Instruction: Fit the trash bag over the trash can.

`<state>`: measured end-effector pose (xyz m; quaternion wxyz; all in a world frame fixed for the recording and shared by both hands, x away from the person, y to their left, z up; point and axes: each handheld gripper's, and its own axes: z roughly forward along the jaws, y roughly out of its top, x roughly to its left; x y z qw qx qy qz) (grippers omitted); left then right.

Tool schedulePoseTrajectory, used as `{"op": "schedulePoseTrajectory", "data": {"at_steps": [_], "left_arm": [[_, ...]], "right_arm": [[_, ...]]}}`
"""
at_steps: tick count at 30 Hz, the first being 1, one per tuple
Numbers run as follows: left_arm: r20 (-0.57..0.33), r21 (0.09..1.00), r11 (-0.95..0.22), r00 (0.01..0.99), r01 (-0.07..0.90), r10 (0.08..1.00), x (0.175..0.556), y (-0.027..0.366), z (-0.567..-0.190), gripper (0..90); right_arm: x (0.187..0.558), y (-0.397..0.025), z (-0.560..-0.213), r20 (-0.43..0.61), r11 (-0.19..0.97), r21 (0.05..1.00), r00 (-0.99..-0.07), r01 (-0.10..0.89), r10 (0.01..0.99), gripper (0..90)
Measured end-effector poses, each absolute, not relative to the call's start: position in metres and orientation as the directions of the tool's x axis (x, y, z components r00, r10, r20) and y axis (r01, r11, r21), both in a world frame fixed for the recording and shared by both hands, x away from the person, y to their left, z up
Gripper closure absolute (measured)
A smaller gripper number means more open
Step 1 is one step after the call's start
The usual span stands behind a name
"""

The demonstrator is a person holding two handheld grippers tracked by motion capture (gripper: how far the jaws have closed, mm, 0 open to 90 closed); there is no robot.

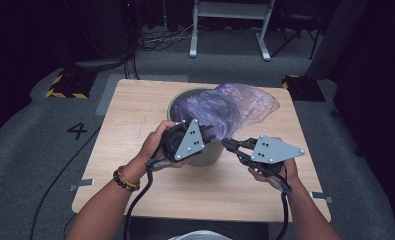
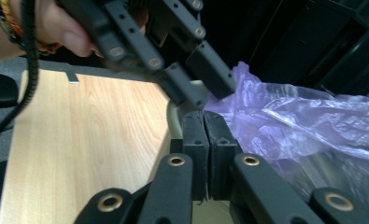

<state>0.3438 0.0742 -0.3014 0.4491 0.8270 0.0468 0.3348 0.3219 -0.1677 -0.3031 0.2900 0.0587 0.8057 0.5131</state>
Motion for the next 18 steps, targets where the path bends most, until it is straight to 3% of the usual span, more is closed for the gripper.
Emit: {"op": "schedulePoseTrajectory", "data": {"at_steps": [4, 8, 9, 12, 18], "left_arm": [[0.514, 0.775, -0.592, 0.765, -0.221, 0.387, 0.345, 0.078, -0.304, 89.7], [0.497, 0.796, -0.566, 0.767, -0.216, 0.406, 0.345, 0.087, -0.303, 90.0], [0.489, 0.803, -0.556, 0.769, -0.213, 0.412, 0.345, 0.090, -0.303, 90.0], [0.465, 0.825, -0.529, 0.769, -0.197, 0.439, 0.346, 0.099, -0.303, 90.0], [0.429, 0.853, -0.495, 0.761, -0.164, 0.486, 0.346, 0.121, -0.306, 90.0]], "right_arm": [[0.318, -0.169, -0.304, -0.395, 0.435, 0.874, -0.839, -0.218, 0.373, 81.6], [0.315, -0.172, -0.306, -0.383, 0.412, 0.884, -0.848, -0.222, 0.366, 74.0], [0.315, -0.173, -0.307, -0.385, 0.411, 0.885, -0.843, -0.221, 0.375, 68.5], [0.313, -0.183, -0.308, -0.382, 0.393, 0.894, -0.825, -0.215, 0.416, 58.5], [0.316, -0.216, -0.313, -0.337, 0.329, 0.930, -0.733, -0.163, 0.590, 40.7]]}}
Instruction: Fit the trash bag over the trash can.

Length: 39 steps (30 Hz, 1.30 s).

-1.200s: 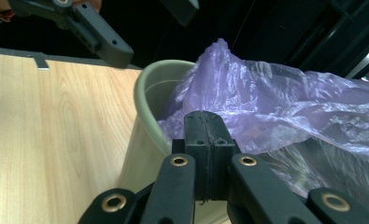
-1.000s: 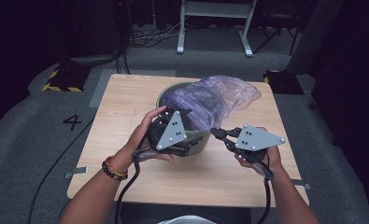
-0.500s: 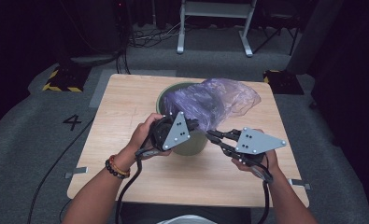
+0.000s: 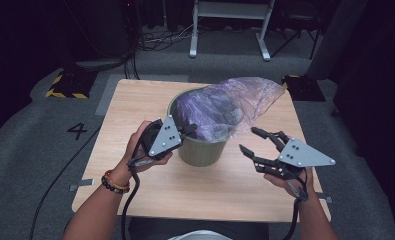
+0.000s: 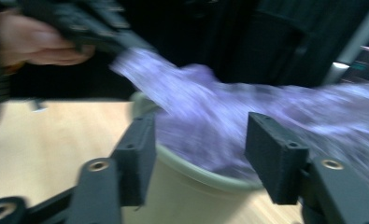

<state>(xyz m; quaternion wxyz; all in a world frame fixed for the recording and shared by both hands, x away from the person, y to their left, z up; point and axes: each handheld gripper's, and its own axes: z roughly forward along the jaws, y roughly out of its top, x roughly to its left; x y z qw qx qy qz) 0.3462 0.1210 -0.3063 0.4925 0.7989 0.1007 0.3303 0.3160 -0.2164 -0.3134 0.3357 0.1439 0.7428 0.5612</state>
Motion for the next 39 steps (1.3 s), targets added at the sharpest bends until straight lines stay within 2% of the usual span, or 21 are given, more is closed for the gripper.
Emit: {"op": "schedulePoseTrajectory", "data": {"at_steps": [4, 8, 14, 22, 30, 32, 35, 37, 39], "left_arm": [[0.411, 0.867, -0.476, 0.752, -0.148, 0.515, 0.347, 0.134, -0.308, 90.0], [0.385, 0.885, -0.448, 0.746, -0.130, 0.544, 0.348, 0.147, -0.308, 90.0], [0.351, 0.901, -0.422, 0.743, -0.102, 0.569, 0.350, 0.161, -0.310, 90.0], [0.321, 0.913, -0.401, 0.734, -0.072, 0.598, 0.350, 0.175, -0.318, 90.0], [0.296, 0.929, -0.365, 0.729, -0.069, 0.617, 0.347, 0.187, -0.313, 90.0], [0.299, 0.929, -0.364, 0.726, -0.071, 0.620, 0.347, 0.188, -0.312, 90.0], [0.292, 0.932, -0.355, 0.722, -0.069, 0.628, 0.348, 0.190, -0.310, 90.0], [0.289, 0.936, -0.344, 0.720, -0.074, 0.631, 0.349, 0.191, -0.309, 90.0], [0.289, 0.936, -0.344, 0.717, -0.073, 0.635, 0.350, 0.191, -0.307, 90.0]], "right_arm": [[0.328, -0.243, -0.318, -0.275, 0.282, 0.954, -0.650, -0.097, 0.708, 33.9], [0.336, -0.257, -0.321, -0.257, 0.262, 0.962, -0.570, -0.074, 0.781, 29.7], [0.351, -0.270, -0.326, -0.194, 0.220, 0.976, -0.518, -0.012, 0.833, 24.0], [0.368, -0.261, -0.329, -0.074, 0.140, 0.988, -0.621, 0.058, 0.780, 20.0], [0.360, -0.241, -0.319, -0.064, 0.134, 0.990, -0.706, 0.045, 0.706, 18.1], [0.361, -0.235, -0.318, -0.080, 0.154, 0.987, -0.686, 0.047, 0.723, 20.3], [0.371, -0.228, -0.319, -0.090, 0.179, 0.981, -0.640, 0.075, 0.763, 30.3], [0.381, -0.227, -0.322, -0.063, 0.170, 0.979, -0.637, 0.109, 0.769, 42.0], [0.391, -0.225, -0.326, -0.051, 0.181, 0.974, -0.645, 0.137, 0.763, 59.7]]}}
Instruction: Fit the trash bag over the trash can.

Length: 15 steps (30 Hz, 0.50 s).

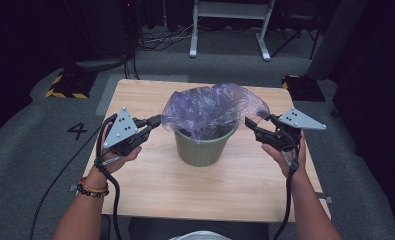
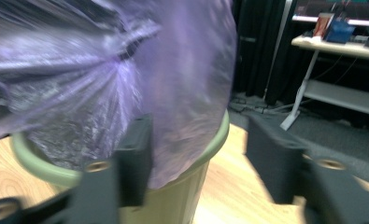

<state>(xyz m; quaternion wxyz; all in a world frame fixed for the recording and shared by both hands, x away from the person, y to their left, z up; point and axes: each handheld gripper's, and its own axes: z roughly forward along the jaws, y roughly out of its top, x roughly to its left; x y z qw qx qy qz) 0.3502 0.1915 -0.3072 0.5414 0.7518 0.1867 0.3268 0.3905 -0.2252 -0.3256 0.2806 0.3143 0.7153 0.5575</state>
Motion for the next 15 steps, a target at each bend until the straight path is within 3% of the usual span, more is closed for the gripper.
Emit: {"op": "schedulePoseTrajectory", "data": {"at_steps": [4, 9, 15], "left_arm": [[0.296, 0.935, -0.345, 0.705, -0.077, 0.645, 0.353, 0.194, -0.302, 90.0], [0.293, 0.937, -0.343, 0.681, -0.066, 0.671, 0.359, 0.205, -0.297, 90.0], [0.248, 0.953, -0.301, 0.677, -0.041, 0.693, 0.358, 0.221, -0.292, 90.0]], "right_arm": [[0.397, -0.225, -0.328, -0.083, 0.222, 0.966, -0.661, 0.129, 0.746, 88.6], [0.391, -0.232, -0.323, -0.085, 0.213, 0.970, -0.662, 0.115, 0.745, 90.0], [0.366, -0.239, -0.313, -0.010, 0.168, 0.975, -0.732, 0.143, 0.681, 90.0]]}}
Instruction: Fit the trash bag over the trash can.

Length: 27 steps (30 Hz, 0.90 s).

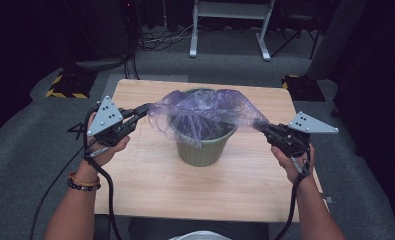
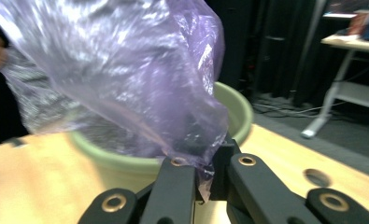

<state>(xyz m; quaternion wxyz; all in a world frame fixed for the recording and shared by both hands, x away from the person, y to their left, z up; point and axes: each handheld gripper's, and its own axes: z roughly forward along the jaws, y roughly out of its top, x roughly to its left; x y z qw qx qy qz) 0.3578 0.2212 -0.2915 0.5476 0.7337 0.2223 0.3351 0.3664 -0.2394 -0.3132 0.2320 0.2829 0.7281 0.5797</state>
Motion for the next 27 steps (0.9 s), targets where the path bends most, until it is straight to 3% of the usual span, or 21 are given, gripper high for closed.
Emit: {"op": "schedulePoseTrajectory", "data": {"at_steps": [7, 16, 19, 27], "left_arm": [[0.229, 0.949, -0.314, 0.672, 0.005, 0.705, 0.353, 0.229, -0.297, 90.0], [0.236, 0.940, -0.338, 0.647, 0.035, 0.725, 0.353, 0.235, -0.311, 90.0], [0.230, 0.936, -0.348, 0.645, 0.059, 0.729, 0.354, 0.236, -0.323, 90.0], [0.252, 0.909, -0.409, 0.669, 0.086, 0.699, 0.355, 0.221, -0.350, 88.6]], "right_arm": [[0.350, -0.254, -0.308, 0.093, 0.127, 0.966, -0.759, 0.226, 0.645, 90.0], [0.344, -0.270, -0.316, 0.124, 0.119, 0.957, -0.742, 0.266, 0.659, 90.0], [0.346, -0.272, -0.325, 0.111, 0.146, 0.949, -0.729, 0.280, 0.675, 90.0], [0.350, -0.254, -0.350, -0.097, 0.307, 0.939, -0.738, 0.155, 0.668, 89.9]]}}
